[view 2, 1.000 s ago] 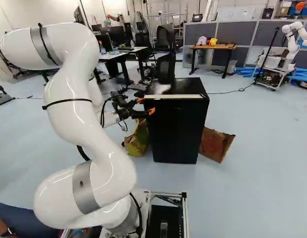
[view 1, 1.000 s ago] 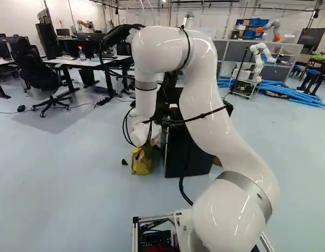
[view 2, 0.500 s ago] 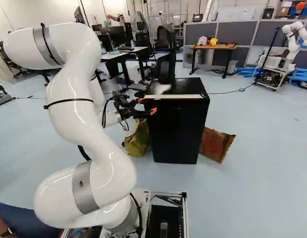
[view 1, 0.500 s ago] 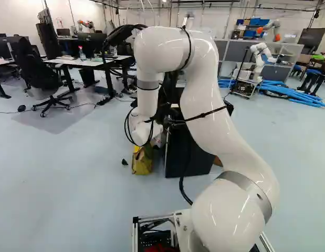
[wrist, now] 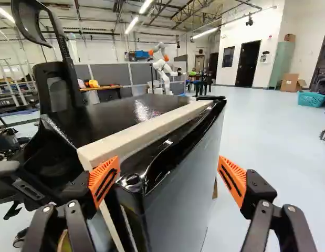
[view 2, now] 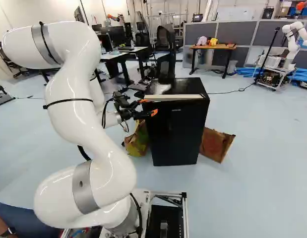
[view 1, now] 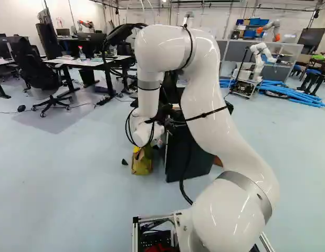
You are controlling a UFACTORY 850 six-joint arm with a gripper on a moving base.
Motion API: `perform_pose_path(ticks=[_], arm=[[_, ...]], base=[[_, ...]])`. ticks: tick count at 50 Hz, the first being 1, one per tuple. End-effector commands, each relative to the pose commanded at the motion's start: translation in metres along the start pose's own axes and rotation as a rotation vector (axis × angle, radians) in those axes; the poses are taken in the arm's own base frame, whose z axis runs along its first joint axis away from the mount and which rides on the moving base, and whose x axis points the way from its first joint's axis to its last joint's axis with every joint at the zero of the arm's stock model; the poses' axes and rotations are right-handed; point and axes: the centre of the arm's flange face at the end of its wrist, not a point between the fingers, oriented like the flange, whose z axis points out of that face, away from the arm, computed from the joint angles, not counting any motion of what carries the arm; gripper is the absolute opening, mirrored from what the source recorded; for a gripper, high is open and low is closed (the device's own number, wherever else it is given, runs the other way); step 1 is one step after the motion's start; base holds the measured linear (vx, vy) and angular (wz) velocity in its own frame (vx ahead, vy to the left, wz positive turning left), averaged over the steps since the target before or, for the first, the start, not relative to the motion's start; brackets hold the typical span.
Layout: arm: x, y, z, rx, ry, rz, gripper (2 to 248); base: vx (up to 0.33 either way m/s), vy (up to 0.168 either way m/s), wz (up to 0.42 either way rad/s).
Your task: Grab a drink from the fridge
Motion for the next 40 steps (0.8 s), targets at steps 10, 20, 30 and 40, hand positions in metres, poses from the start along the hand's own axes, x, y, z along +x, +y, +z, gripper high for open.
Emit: perform_pose_path(ticks=[10,20,30,40], arm=[[0.0,0.008,-0.004,-0.009,-0.002,-0.011,247],[0.001,0.016,-0.008,-0.017,-0.004,-0.022,247],[0.001,0.025,-0.012,-0.026,-0.006,-0.034,247],[0.002,0.034,-0.017,-0.038,-0.008,-0.047,247]], base=[[0.0,0.0,0.0],[0.0,0.0,0.0],[0.0,0.0,0.0],[0.0,0.0,0.0]])
